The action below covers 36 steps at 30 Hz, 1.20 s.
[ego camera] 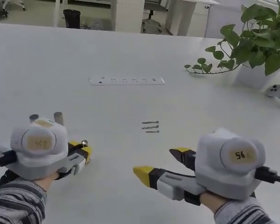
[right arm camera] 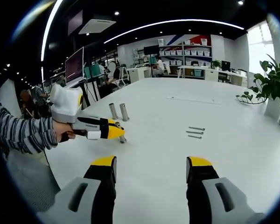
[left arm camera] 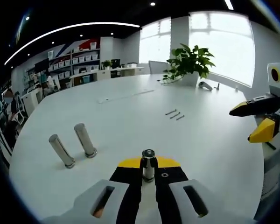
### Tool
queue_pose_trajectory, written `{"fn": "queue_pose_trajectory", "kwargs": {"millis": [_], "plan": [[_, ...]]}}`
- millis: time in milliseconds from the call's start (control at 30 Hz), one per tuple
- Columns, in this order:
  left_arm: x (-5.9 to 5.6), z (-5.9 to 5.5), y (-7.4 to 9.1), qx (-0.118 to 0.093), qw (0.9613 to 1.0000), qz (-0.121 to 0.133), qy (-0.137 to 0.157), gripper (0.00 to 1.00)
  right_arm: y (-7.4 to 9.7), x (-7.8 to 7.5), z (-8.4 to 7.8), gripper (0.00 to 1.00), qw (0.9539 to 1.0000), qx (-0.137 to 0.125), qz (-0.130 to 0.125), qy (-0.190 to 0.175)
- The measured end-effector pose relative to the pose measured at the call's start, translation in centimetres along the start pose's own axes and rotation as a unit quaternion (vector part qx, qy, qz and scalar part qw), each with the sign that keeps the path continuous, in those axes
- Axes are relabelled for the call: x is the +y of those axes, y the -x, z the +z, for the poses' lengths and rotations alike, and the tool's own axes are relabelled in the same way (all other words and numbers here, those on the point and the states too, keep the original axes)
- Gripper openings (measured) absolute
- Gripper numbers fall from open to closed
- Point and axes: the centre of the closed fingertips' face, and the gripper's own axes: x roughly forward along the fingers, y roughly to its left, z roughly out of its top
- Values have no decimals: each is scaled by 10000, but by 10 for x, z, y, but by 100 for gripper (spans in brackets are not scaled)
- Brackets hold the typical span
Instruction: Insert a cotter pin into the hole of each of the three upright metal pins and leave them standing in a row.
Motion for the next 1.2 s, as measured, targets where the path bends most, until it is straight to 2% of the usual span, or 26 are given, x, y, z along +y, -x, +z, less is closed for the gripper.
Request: {"fn": "queue_pose_trajectory", "kwargs": {"millis": [267,600,733,833,967,1000,1067,1200], "plan": [[2,0,-2,-8,9995,77,-311,5,-2,-5,-3,58,10000,46,-40,-78],[5,0,-4,-14,9996,171,-230,6,-4,-9,2,58,9998,124,23,158],[4,1,-4,-16,9997,159,-189,15,-6,-14,6,58,9990,197,106,385],[1,0,-1,15,9998,105,-163,22,-8,-20,14,54,9983,225,322,433],[1,0,6,19,9998,84,-156,29,-14,-29,16,52,9959,448,495,614],[1,-1,9,26,9998,82,-161,31,-16,-32,14,52,9939,616,558,724],[0,-2,15,50,9998,95,-189,34,-19,-37,13,51,9911,758,638,891],[-2,-5,27,30,9999,87,-99,41,-27,-49,11,47,9874,1018,777,927]]}}
